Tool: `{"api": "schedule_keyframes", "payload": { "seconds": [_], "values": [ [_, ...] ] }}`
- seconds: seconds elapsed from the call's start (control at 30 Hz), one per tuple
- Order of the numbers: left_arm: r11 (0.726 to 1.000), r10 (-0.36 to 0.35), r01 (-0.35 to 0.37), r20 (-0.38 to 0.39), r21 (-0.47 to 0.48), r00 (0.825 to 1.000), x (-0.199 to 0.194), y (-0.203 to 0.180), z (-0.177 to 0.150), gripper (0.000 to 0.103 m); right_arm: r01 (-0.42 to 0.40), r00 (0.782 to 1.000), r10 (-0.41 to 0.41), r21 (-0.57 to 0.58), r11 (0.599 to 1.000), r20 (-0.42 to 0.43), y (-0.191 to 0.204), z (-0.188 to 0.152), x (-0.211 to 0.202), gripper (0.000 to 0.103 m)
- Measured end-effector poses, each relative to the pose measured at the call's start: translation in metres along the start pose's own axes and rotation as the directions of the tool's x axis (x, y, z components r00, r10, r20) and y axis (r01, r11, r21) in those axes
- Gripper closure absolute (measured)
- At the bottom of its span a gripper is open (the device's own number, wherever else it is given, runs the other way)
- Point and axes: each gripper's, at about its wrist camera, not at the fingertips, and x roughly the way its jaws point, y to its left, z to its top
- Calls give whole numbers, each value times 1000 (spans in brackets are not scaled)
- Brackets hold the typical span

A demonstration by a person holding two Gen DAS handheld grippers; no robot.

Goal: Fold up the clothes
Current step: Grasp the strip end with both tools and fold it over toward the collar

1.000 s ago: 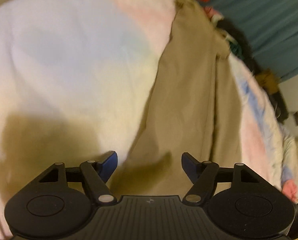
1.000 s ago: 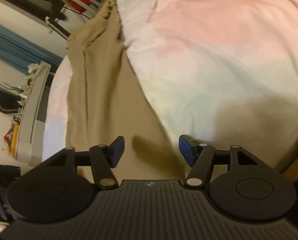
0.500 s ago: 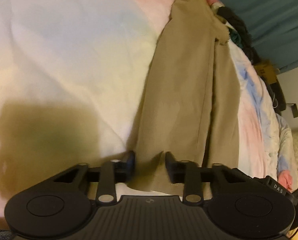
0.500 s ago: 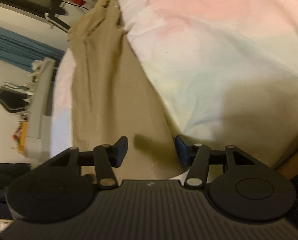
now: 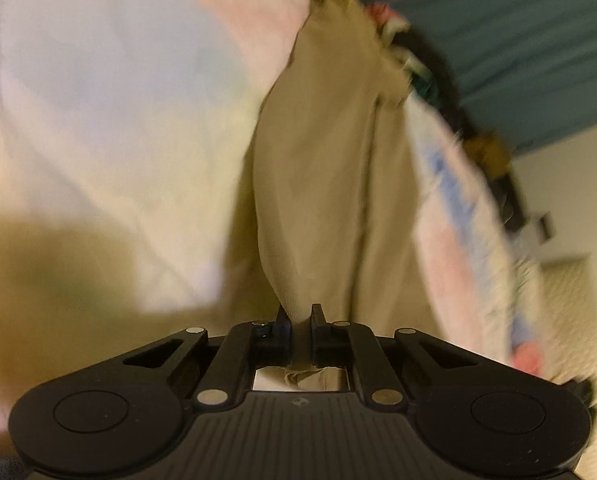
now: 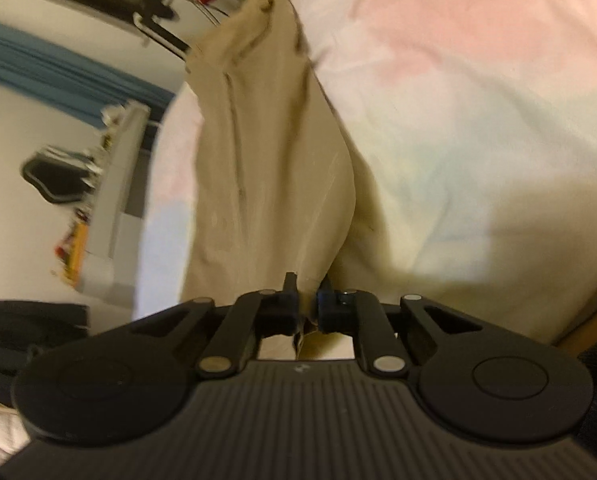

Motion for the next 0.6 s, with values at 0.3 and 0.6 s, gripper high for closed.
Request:
{"api": "schedule_keyframes", "payload": {
  "seconds": [0.3,0.6],
  "values": [
    [966,-253,259,177,-10,951,-95,-50,16,96,-167,974,183,-123,978,130,57,32,-84,93],
    [973,-229,225,200,41,953,-118,-69,-79,96,-200,959,236,-211,957,159,34,-11,-148,93]
  ]
}}
